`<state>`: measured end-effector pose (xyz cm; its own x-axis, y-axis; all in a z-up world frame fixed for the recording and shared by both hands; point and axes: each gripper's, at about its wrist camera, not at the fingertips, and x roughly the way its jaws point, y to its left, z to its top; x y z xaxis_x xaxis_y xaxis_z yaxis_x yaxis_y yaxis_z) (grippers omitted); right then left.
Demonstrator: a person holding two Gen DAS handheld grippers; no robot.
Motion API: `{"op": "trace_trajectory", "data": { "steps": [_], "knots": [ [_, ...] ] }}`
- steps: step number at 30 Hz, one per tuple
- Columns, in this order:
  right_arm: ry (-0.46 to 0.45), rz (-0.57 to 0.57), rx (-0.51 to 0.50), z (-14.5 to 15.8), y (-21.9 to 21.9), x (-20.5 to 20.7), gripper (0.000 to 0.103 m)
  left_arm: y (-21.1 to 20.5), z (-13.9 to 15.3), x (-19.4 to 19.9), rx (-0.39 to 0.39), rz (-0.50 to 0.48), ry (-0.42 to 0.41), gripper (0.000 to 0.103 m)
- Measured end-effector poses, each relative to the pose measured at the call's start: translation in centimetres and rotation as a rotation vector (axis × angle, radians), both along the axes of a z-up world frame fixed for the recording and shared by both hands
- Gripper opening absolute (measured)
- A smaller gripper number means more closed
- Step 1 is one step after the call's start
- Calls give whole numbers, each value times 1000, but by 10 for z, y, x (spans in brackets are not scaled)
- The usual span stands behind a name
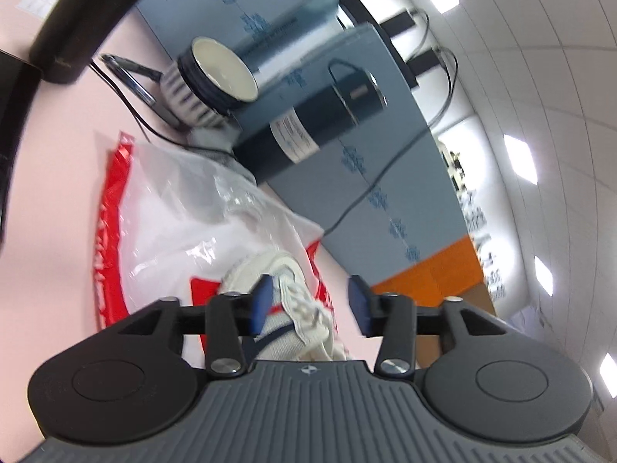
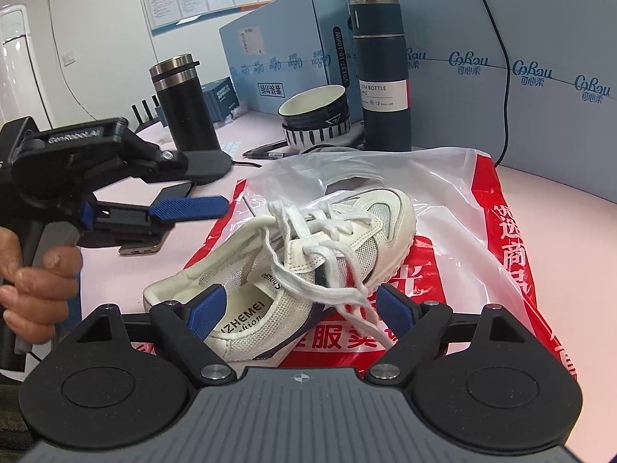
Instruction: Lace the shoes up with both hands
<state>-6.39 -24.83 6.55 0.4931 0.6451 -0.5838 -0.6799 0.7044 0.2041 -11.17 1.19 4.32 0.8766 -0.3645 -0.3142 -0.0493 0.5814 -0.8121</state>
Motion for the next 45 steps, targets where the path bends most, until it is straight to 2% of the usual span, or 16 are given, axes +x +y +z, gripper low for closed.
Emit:
{"op": "trace_trajectory", "data": {
  "steps": [4,5,7,8,11,16,23,25,28,29,31,32,37,39,40,45],
  "knots": [
    [1,-2,-5,-1,0,1,84,-13,-7,12,33,-35,26,38],
    [1,-5,-9,-1,0,1,84,-15,-9,14,44,-39,27,24],
    [-3,-18,-16,-2,-1,2,84,-15,-10,13,46,-26,7,4],
    [-5,-25,-20,-2,-2,2,84,-14,-9,12,40,-18,-6,2],
    [-13,-48,-30,-4,0,8,92,-14,-6,10,59,-16,-14,2],
    [-16,-46,-105,-12,12,22,93,-10,-2,8,61,15,-21,2],
    [24,-80,-96,-20,7,23,95,33,6,-10,35,196,-46,0],
    [16,-79,-95,-19,7,22,95,41,9,-13,22,170,-51,0],
    [21,-83,-88,-20,7,22,95,33,12,-13,34,72,-44,4],
    [25,-87,-84,-20,7,22,95,28,13,-12,33,44,-45,14],
    [32,-93,-77,-20,6,23,95,13,11,-8,57,-1,-40,23],
    [33,-94,-77,-20,6,23,95,5,10,-5,74,-20,-33,24],
    [29,-92,-81,-19,5,22,95,-20,-2,12,99,-69,6,23],
    [33,-92,-78,-20,5,22,95,-23,-4,13,116,-59,-9,15],
    [35,-93,-76,-20,5,22,95,-21,-3,13,116,-49,-19,3],
    [41,-95,-72,-21,5,22,95,-10,0,8,113,4,-38,2]
  ]
}}
